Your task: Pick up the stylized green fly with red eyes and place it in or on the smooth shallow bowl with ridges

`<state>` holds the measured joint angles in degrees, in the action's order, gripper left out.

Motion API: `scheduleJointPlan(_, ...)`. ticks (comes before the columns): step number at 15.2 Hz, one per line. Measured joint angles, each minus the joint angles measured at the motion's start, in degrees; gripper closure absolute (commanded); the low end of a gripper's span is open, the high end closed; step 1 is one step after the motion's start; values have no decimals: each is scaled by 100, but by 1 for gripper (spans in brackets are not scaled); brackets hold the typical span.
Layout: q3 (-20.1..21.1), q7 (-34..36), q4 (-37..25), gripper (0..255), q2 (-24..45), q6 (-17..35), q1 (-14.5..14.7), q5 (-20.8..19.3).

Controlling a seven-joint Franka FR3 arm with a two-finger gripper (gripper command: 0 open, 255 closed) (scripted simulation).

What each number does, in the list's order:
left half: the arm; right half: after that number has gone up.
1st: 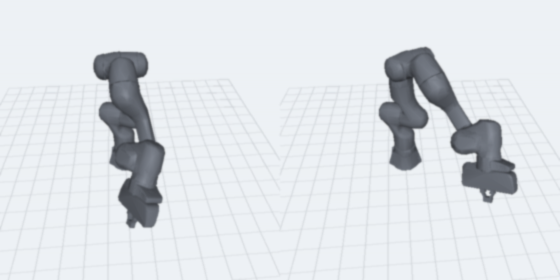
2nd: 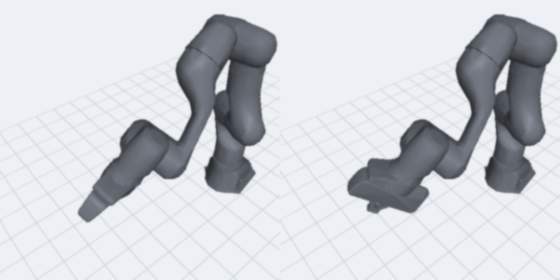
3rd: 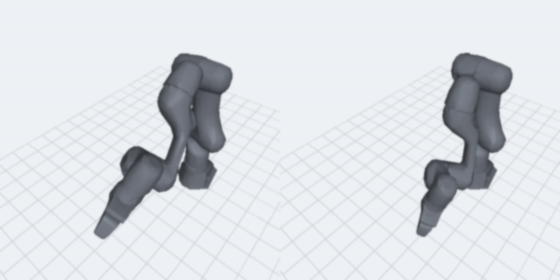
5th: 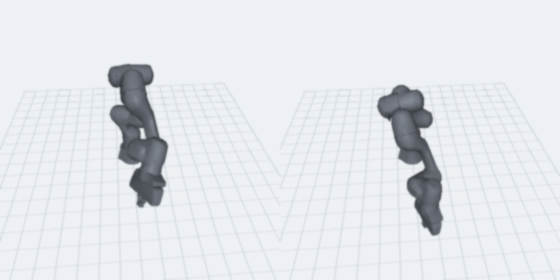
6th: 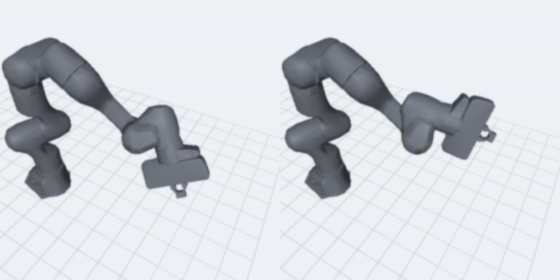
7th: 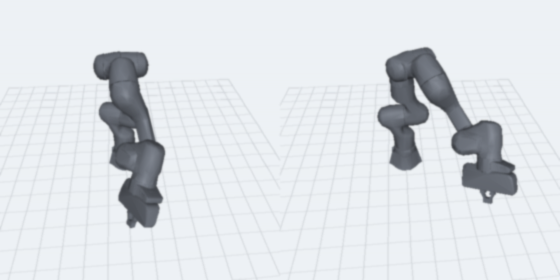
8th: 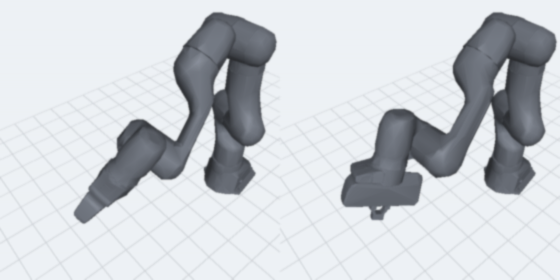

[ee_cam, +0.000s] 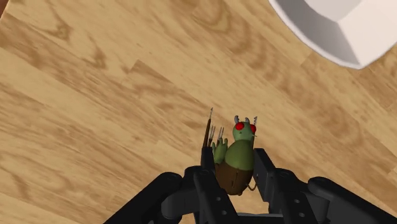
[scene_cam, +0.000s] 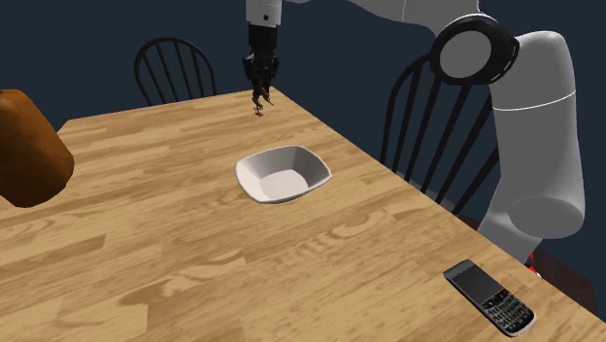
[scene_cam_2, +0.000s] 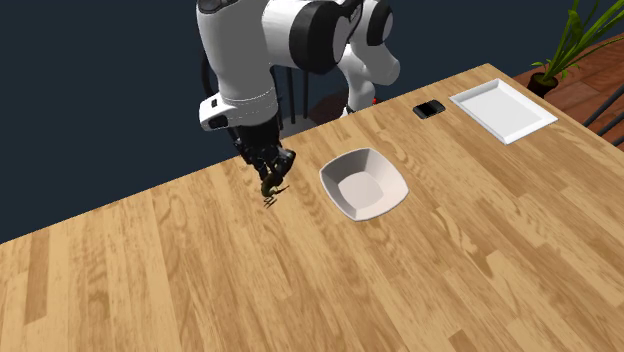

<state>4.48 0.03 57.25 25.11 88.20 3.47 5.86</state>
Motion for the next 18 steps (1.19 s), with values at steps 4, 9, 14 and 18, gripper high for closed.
scheduleJointPlan(4,6,61,-727,255,273,-449,23,-20)
scheduleJointPlan(9,93,339,657,255,-752,-52,225,-6)
scheduleJointPlan(14,242,709,1932,255,-1734,294,454,19)
scheduleJointPlan(18,410,1066,2710,255,-2405,445,649,51)
